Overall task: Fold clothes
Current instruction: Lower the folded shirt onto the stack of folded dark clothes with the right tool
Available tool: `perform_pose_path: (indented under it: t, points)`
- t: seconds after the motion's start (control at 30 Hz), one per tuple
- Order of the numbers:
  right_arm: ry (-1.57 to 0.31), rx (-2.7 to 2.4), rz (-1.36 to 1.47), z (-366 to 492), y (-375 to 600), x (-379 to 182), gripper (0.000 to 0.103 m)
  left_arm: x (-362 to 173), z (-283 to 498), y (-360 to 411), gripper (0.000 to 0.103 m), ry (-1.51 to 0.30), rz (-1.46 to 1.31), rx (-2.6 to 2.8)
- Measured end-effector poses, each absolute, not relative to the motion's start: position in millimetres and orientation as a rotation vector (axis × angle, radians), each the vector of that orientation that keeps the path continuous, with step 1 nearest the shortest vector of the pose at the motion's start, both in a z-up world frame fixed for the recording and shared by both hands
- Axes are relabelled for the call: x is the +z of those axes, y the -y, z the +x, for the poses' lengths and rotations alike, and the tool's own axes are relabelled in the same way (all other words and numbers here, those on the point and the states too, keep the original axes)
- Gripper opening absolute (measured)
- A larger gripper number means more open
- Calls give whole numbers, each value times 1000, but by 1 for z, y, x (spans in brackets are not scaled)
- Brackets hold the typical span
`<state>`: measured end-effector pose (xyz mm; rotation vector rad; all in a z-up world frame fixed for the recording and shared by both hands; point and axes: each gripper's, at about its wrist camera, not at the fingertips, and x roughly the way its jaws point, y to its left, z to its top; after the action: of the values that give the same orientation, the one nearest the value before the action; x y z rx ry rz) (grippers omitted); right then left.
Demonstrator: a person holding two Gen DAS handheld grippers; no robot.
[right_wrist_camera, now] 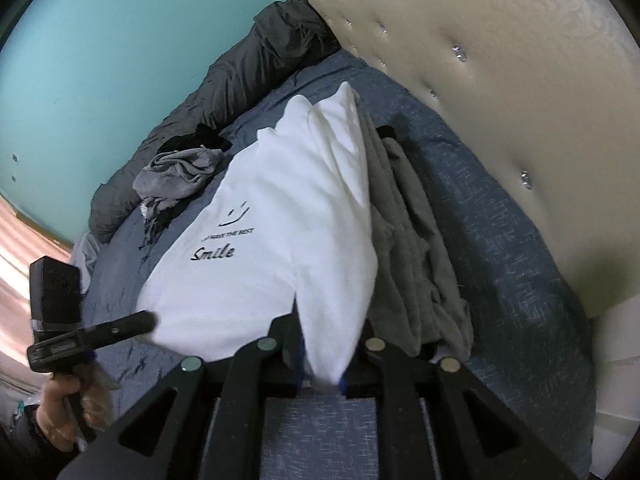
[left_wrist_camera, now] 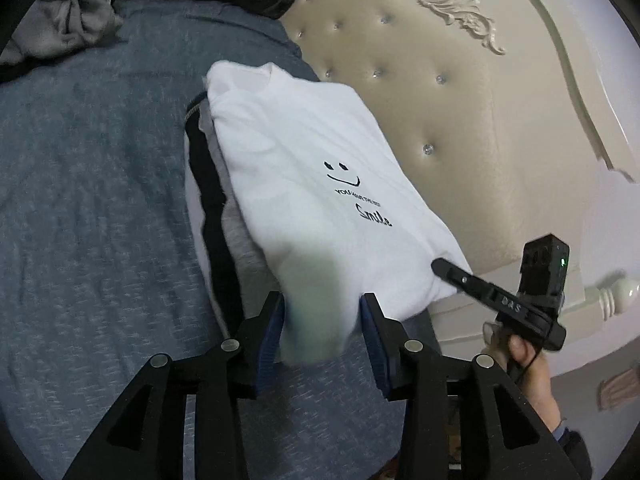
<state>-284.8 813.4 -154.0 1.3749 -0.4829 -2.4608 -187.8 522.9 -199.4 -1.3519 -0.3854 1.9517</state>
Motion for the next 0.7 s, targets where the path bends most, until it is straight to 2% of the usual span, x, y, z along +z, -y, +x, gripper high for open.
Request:
perform_pose_path:
  t: [0.03, 0.07, 0.3, 0.47, 0.5, 0.53, 0.7]
  points:
    - [471, -2476, 1379, -284, -814, -154, 26, -194, -187, -520, 43, 367, -1330, 1972]
    - [448, -2498, 1387, -284, -815, -153, 29, -187, -186, -517, 43, 350, -1306, 1994]
    - [419, -2655, 1184, -274, -819, -114, 31, -157, -199, -531, 43, 211, -1173, 2083]
    - [300, -2604, 1200, -287, -792, -119, 30, -165, -205, -552, 43, 108, -1185, 2093]
    - [298, -2599, 1214, -290, -790, -124, 27, -169, -206, -555, 43, 88, -1192, 2099]
    - [296, -2594, 1227, -293, -789, -129, 20, -174, -206, -558, 42, 70, -1202, 2102]
    - [329, -2603, 1255, -297, -794, -152, 9, -201, -202, -563, 43, 15, -1228, 2091]
